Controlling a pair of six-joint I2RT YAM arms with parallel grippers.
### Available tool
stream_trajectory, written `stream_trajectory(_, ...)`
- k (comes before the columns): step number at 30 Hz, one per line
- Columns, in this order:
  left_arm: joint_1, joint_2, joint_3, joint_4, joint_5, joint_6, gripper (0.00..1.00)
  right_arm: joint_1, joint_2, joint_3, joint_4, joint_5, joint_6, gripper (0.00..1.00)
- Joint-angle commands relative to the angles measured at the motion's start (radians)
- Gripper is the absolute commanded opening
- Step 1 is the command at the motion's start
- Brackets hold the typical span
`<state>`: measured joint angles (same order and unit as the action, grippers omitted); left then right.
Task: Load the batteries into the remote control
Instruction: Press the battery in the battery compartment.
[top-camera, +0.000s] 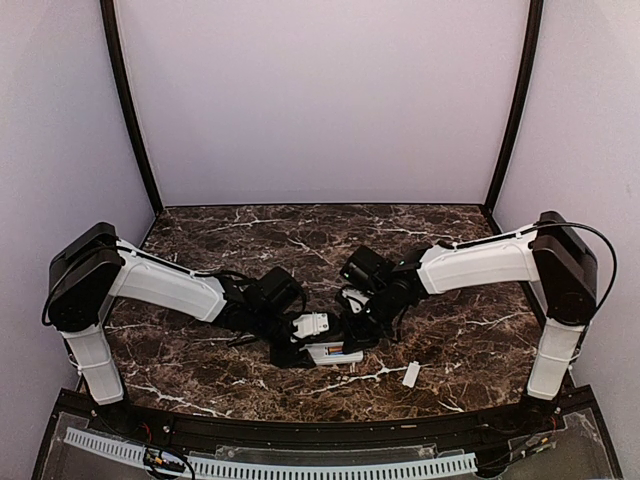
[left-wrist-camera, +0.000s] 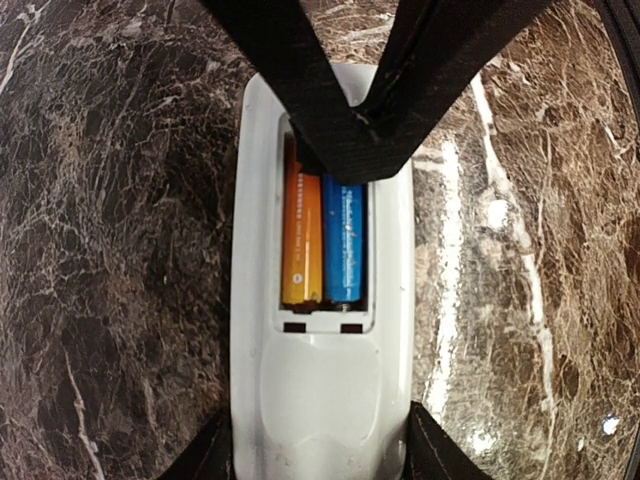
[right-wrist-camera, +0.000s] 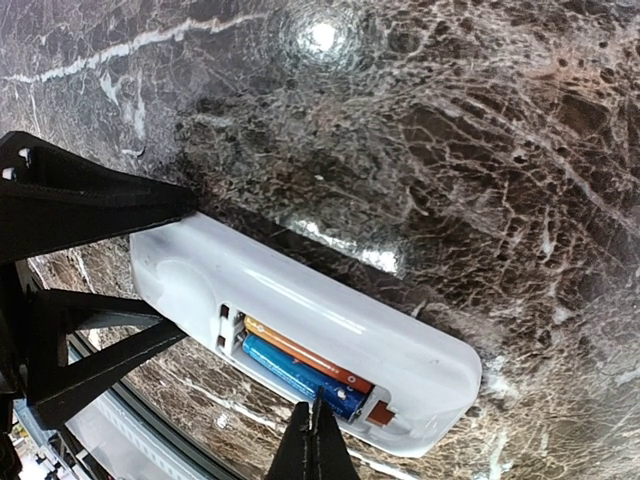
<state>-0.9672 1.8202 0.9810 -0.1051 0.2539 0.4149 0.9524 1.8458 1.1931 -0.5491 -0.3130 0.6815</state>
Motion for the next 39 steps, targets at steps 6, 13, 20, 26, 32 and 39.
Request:
stream_trajectory(6,-0.007,0.038,-0.011,-0.042,-0.012,-0.007,0.38,-0.026,-0.027,0.014,0.045,0.010,0.003,0.00)
stream_trajectory(13,-0.007,0.039,-0.010,-0.043,-0.010,-0.007,0.37,-0.026,-0.019,0.005,0.057,-0.002,0.003,0.00)
stream_trajectory(20,-0.006,0.043,-0.009,-0.043,-0.010,-0.008,0.37,-0.026,-0.026,-0.058,0.064,-0.016,0.014,0.00)
stream_trajectory(26,-0.007,0.046,-0.006,-0.046,-0.010,-0.008,0.37,-0.022,0.000,-0.102,0.069,0.006,0.013,0.00)
stream_trajectory(32,-0.006,0.050,-0.004,-0.048,-0.014,-0.009,0.37,-0.004,0.044,-0.115,0.061,0.028,0.010,0.00)
stream_trajectory(39,-0.007,0.051,0.001,-0.053,-0.015,-0.012,0.37,-0.017,-0.037,-0.022,0.023,-0.005,-0.066,0.00)
